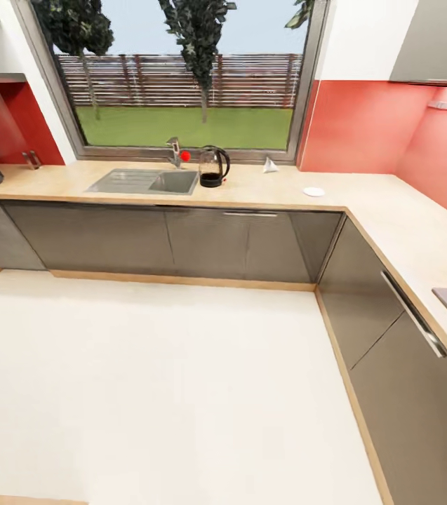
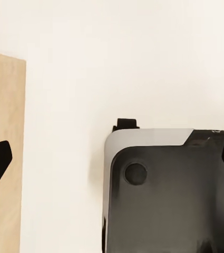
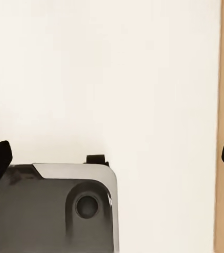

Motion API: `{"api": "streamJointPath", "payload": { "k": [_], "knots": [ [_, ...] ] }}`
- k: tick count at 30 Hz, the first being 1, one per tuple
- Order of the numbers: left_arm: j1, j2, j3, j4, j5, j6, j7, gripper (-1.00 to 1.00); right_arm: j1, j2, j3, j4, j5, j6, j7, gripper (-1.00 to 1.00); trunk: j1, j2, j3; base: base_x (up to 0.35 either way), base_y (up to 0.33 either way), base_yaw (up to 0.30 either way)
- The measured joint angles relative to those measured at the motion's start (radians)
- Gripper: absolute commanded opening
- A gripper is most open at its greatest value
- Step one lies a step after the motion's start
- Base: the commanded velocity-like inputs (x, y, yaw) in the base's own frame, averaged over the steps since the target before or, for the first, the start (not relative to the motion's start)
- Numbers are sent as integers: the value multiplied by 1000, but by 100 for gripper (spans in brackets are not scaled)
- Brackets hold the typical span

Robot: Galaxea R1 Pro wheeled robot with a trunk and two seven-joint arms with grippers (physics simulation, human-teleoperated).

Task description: Set up a coffee station on the kitchen countertop: keep the coffee maker on the countertop, move the bottle of coffee from the kitchen shelf to the counter next to the coffee maker, place a paper coffee filter on top of the coffee maker, put the saucer next to the coffee maker with the coffee cup on the saucer, and place the electric kettle next to the coffee maker.

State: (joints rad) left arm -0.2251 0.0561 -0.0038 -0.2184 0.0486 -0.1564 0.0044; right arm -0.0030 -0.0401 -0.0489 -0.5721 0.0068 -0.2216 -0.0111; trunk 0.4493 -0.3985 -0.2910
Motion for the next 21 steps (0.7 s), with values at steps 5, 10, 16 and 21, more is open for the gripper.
{"api": "streamJointPath", "payload": {
  "k": [5, 10, 16, 21],
  "knots": [
    [0, 0, 0, 0, 0, 0, 0, 100, 0, 0, 0, 5, 0, -3, 0, 100, 0, 0, 8, 28, 0, -124],
    [0, -1, 2, 0, 5, 0, 1, 100, 0, 0, 0, 6, 0, -4, 0, 100, 0, 0, 16, 3, 0, -124],
    [0, -1, 10, -1, 12, 0, 0, 100, 0, 0, 0, 6, 0, -4, 0, 100, 0, 0, 25, 0, 0, -124],
    [0, -1, 11, -1, 13, 0, 0, 100, 0, 0, 1, 7, 1, -5, 0, 100, 0, 0, 33, 0, 0, -124]
  ]
}}
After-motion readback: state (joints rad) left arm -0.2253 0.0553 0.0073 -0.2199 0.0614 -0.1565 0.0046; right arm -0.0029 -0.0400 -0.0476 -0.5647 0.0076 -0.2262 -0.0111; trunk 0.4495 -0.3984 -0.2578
